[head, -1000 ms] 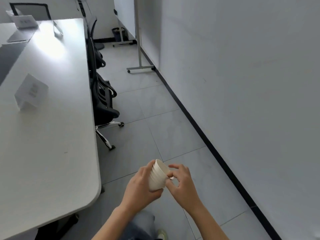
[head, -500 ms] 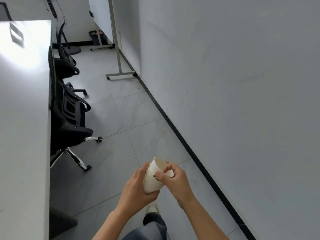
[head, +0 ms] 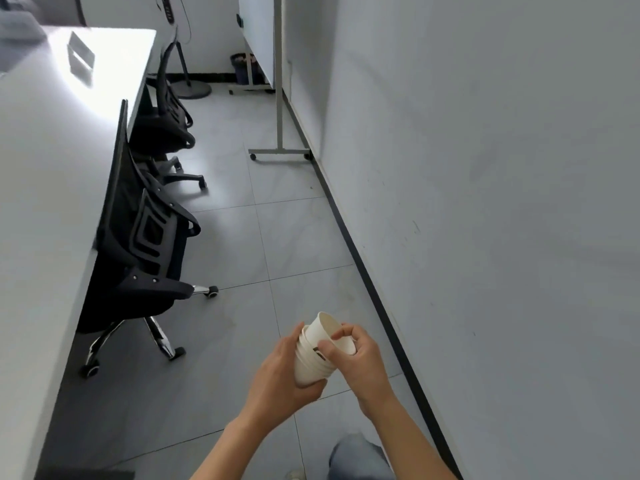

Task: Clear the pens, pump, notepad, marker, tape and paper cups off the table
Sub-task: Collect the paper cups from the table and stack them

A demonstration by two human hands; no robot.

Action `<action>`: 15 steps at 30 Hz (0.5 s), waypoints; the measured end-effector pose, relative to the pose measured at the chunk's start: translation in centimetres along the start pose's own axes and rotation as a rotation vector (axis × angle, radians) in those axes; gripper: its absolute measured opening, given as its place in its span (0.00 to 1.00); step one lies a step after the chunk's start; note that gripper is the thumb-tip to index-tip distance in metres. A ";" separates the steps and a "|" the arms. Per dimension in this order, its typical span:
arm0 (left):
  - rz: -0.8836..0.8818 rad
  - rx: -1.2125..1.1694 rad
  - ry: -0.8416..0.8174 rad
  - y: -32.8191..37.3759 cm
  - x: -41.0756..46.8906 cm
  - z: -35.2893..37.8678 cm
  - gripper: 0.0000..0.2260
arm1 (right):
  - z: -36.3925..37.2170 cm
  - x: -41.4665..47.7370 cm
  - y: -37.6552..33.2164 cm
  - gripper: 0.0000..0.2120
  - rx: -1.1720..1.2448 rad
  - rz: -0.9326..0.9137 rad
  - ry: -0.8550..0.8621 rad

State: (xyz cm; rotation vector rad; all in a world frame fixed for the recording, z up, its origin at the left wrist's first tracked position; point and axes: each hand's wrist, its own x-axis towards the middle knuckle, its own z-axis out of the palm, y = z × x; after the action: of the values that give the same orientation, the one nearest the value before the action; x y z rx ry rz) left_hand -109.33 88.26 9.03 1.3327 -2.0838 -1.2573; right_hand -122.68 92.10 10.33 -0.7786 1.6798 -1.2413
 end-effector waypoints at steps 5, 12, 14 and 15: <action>-0.075 -0.040 0.076 0.0 6.8 -0.2 0.33 | -0.2 8.1 -1.1 0.16 -0.060 -0.017 -0.103; -0.166 -0.109 0.367 1.5 17.3 -2.3 0.31 | -0.4 21.8 -7.6 0.16 -0.071 -0.105 -0.286; -0.216 -0.151 0.491 1.6 18.7 -3.2 0.29 | 0.5 24.5 -9.7 0.17 -0.065 -0.136 -0.342; -0.249 -0.169 0.548 1.4 19.1 -3.7 0.29 | 1.1 25.8 -10.4 0.16 -0.067 -0.146 -0.378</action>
State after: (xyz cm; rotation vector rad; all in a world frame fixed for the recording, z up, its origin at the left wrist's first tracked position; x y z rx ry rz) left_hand -116.83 70.31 9.29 1.6644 -1.4411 -0.9822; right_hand -132.59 66.19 12.87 -1.1172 1.3797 -1.0583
